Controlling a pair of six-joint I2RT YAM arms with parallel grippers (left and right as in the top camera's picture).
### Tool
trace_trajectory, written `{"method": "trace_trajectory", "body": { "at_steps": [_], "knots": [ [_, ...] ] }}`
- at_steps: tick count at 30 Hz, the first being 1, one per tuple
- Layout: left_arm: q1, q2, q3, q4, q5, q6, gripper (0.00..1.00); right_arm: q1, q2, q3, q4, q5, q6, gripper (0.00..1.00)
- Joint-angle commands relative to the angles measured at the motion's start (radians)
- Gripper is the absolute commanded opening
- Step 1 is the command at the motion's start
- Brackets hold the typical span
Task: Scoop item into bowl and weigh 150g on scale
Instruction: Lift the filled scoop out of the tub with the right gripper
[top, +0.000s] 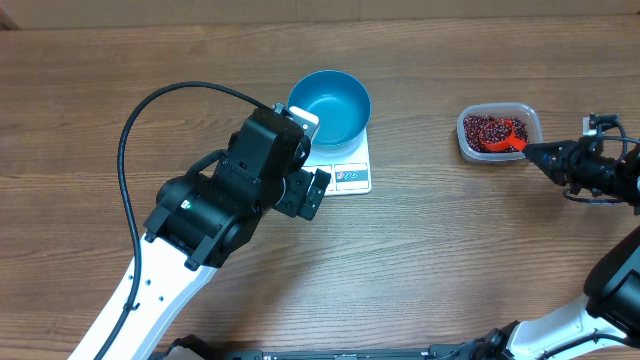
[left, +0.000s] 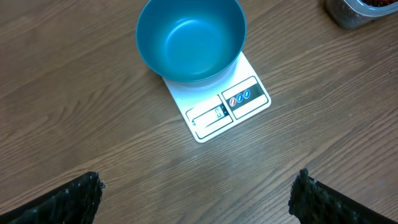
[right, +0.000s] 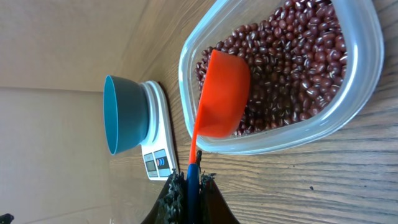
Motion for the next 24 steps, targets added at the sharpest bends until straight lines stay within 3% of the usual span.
{"method": "trace_trajectory", "body": {
  "at_steps": [1,16,24],
  "knots": [
    [0.007,0.004,0.004,0.003,0.008,0.015,1.0,-0.008,0.003,-0.009,0.001,-0.039,-0.023,0.04],
    [0.007,0.004,0.004,0.003,0.008,0.015,1.0,-0.008,0.003,-0.009,-0.049,-0.116,-0.095,0.04],
    [0.007,0.004,0.004,0.003,0.008,0.015,1.0,-0.008,0.003,-0.009,-0.059,-0.274,-0.101,0.04]
  ]
}}
